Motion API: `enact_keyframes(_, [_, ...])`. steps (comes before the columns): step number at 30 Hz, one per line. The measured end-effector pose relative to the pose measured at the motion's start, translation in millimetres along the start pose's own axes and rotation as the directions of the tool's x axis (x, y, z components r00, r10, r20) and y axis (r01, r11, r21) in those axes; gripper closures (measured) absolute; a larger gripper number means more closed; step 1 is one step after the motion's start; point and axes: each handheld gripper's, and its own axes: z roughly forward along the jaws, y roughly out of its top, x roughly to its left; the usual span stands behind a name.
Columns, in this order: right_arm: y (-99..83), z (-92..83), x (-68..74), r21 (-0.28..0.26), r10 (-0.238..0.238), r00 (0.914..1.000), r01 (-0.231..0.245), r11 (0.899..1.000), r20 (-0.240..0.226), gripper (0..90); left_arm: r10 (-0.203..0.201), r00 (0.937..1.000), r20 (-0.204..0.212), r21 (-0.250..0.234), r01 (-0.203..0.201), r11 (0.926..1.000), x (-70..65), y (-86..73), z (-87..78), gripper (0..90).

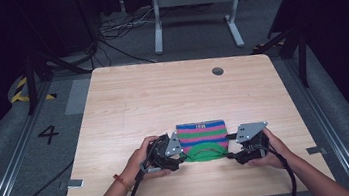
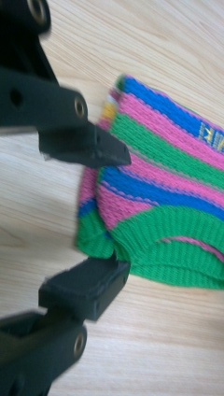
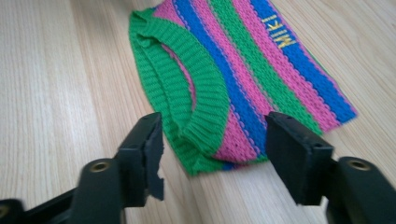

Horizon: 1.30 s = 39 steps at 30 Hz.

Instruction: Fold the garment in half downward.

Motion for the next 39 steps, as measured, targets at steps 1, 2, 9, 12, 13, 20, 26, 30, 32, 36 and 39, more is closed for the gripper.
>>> enact_keyframes(1, [-0.5, -2.8, -0.3, 0.008, -0.005, 0.9998, 0.005, 1.0, 0.021, 34.2, -0.006, 0.9996, -0.027, 0.022, 0.007, 0.9997, 1.5, -0.5, -2.6, 33.9])
enact_keyframes(2, [-1.2, -7.2, -2.7, 0.008, 0.002, 0.999, -0.002, 1.0, 0.044, 32.3, -0.014, 0.9993, -0.034, 0.024, 0.015, 0.9996, 2.4, -0.8, -4.4, 31.8])
enact_keyframes(9, [-12.7, -23.8, -11.8, 0.007, 0.051, 0.9929, -0.052, 0.999, 0.107, 27.4, -0.017, 0.9962, -0.085, 0.073, 0.023, 0.9971, 2.4, -13.6, -23.0, 26.2])
enact_keyframes(12, [-23.1, -28.3, -13.2, 0.004, 0.089, 0.9879, -0.09, 0.996, 0.127, 26.0, -0.055, 0.9941, -0.094, 0.065, 0.061, 0.996, 4.4, -25.2, -32.7, 24.6])
enact_keyframes(13, [-26.8, -30.0, -13.3, 0.006, 0.088, 0.9876, -0.09, 0.996, 0.13, 25.8, -0.064, 0.9938, -0.092, 0.058, 0.069, 0.9959, 5.0, -28.6, -35.2, 23.7])
enact_keyframes(20, [-42.5, -35.8, -14.4, 0.022, 0.102, 0.9837, -0.107, 0.994, 0.148, 24.0, -0.097, 0.9877, -0.123, 0.066, 0.105, 0.9922, 8.4, -49.9, -46.4, 20.9])
enact_keyframes(26, [-58.6, -43.2, -16.5, 0.042, 0.121, 0.9749, -0.131, 0.991, 0.187, 23.5, -0.119, 0.9817, -0.148, 0.085, 0.133, 0.9875, 11.4, -68.5, -54.0, 20.2])
enact_keyframes(30, [-69.2, -48.7, -19.9, 0.037, 0.165, 0.9674, -0.175, 0.984, 0.192, 23.4, -0.165, 0.9731, -0.161, 0.064, 0.177, 0.9821, 11.0, -77.1, -56.9, 20.1])
enact_keyframes(32, [-75.2, -51.9, -21.7, 0.039, 0.184, 0.962, -0.196, 0.98, 0.202, 23.3, -0.172, 0.9727, -0.155, 0.051, 0.182, 0.9819, 9.0, -80.2, -58.5, 19.4])
enact_keyframes(36, [-85.1, -57.8, -22.8, 0.036, 0.206, 0.9593, -0.217, 0.976, 0.193, 21.6, -0.178, 0.9707, -0.161, 0.052, 0.189, 0.9807, 7.7, -86.0, -59.3, 18.1])
enact_keyframes(39, [-93.6, -62.4, -21.1, 0.036, 0.197, 0.9614, -0.208, 0.978, 0.192, 21.2, -0.192, 0.9663, -0.171, 0.058, 0.204, 0.9772, 8.8, -92.7, -61.7, 18.1])
